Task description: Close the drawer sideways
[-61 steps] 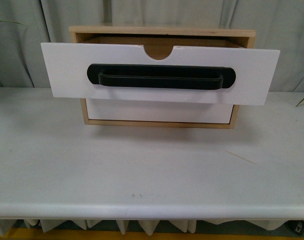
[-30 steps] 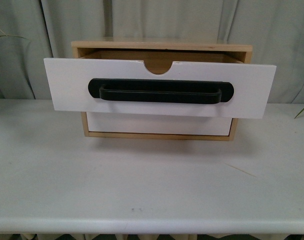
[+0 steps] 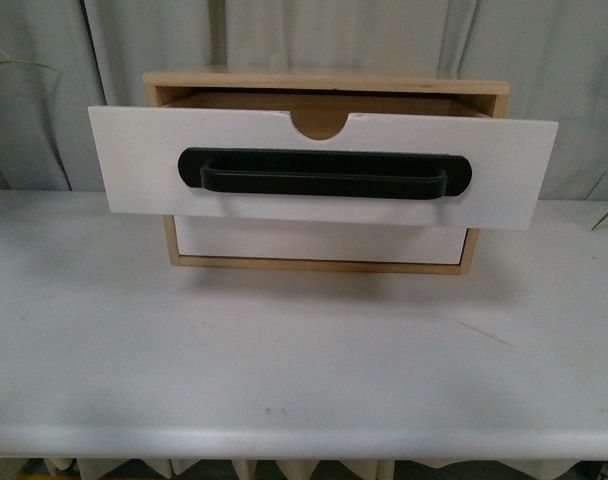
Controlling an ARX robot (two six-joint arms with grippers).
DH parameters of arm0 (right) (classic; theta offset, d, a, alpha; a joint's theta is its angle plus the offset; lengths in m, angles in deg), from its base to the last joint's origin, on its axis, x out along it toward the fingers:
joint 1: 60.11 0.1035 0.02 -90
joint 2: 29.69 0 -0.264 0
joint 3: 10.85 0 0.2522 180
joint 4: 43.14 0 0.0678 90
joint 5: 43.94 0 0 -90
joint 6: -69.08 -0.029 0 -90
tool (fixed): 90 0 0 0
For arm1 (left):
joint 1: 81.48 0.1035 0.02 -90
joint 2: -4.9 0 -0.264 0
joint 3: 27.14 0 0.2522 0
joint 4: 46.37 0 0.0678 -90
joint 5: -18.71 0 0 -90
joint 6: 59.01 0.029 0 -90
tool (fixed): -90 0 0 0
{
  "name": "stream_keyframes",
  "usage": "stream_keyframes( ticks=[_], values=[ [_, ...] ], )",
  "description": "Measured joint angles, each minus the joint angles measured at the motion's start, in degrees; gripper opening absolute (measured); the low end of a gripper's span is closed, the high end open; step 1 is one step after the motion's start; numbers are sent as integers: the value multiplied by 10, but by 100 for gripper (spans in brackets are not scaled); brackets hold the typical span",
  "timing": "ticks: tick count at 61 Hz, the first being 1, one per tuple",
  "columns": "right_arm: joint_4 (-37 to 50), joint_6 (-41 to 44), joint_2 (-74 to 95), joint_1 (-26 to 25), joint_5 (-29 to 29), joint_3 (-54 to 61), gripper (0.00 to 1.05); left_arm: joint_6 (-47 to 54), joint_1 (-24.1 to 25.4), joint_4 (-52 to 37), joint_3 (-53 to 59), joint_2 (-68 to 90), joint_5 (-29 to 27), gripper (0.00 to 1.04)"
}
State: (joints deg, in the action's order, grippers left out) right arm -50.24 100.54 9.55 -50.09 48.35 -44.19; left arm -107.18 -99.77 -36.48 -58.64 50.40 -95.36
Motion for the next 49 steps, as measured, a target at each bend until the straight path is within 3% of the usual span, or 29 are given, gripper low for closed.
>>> stream_keyframes(
  ticks=[11, 20, 49],
  values=[
    [84, 126, 91, 49, 22, -14, 96, -103, -51, -58, -63, 116, 13, 99],
    [114, 187, 140, 88, 29, -24, 96, -138, -63, -91, -99, 174, 24, 99],
    [218, 249, 325, 116, 26, -89, 96, -170, -43, -138, -223, 335, 83, 99]
  ],
)
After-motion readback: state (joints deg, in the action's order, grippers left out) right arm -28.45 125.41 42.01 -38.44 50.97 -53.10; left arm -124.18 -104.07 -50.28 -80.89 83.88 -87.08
